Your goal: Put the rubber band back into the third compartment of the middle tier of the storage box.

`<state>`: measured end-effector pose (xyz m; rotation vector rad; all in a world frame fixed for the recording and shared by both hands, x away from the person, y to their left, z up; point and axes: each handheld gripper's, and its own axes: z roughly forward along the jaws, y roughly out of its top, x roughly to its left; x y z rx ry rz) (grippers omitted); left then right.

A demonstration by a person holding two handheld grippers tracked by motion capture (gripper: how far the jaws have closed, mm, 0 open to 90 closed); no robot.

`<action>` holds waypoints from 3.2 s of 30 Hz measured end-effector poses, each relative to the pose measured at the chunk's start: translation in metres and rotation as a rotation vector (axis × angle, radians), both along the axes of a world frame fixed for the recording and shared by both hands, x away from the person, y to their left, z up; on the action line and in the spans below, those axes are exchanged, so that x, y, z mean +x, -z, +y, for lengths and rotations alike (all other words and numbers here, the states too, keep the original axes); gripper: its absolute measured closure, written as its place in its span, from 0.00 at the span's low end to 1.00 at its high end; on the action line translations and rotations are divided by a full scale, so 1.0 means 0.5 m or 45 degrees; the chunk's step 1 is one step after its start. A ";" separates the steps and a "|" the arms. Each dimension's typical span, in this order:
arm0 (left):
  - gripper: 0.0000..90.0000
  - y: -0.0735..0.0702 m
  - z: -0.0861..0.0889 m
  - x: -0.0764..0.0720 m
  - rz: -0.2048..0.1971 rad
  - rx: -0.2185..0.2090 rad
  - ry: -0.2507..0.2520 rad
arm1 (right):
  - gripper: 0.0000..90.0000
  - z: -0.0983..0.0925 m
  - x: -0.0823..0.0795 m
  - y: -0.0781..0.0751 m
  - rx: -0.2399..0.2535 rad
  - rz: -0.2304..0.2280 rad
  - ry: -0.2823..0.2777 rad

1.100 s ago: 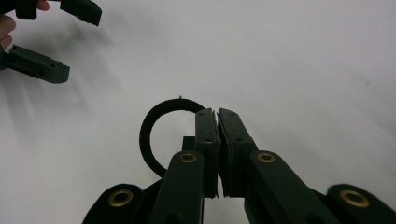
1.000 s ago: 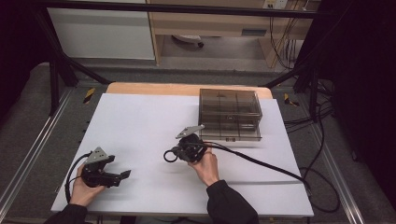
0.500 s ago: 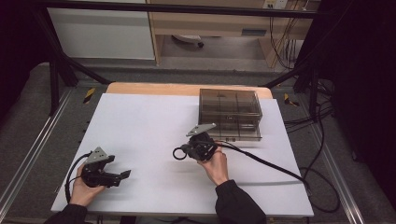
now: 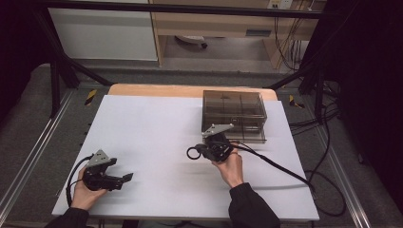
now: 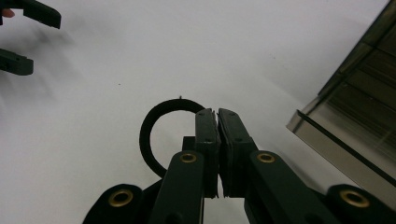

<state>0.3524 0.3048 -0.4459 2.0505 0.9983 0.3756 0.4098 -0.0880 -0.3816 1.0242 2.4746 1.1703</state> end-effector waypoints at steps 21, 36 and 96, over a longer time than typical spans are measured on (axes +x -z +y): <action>0.07 0.000 0.000 0.001 0.001 0.002 -0.002 | 0.97 -0.116 -0.002 -0.021 -0.006 -0.031 0.135; 0.07 0.000 0.001 0.001 0.000 0.003 -0.004 | 0.97 -0.180 0.000 -0.018 0.004 -0.034 0.224; 0.07 0.002 0.001 0.002 0.002 0.003 -0.011 | 0.97 -0.332 0.087 -0.020 -0.010 -0.085 0.519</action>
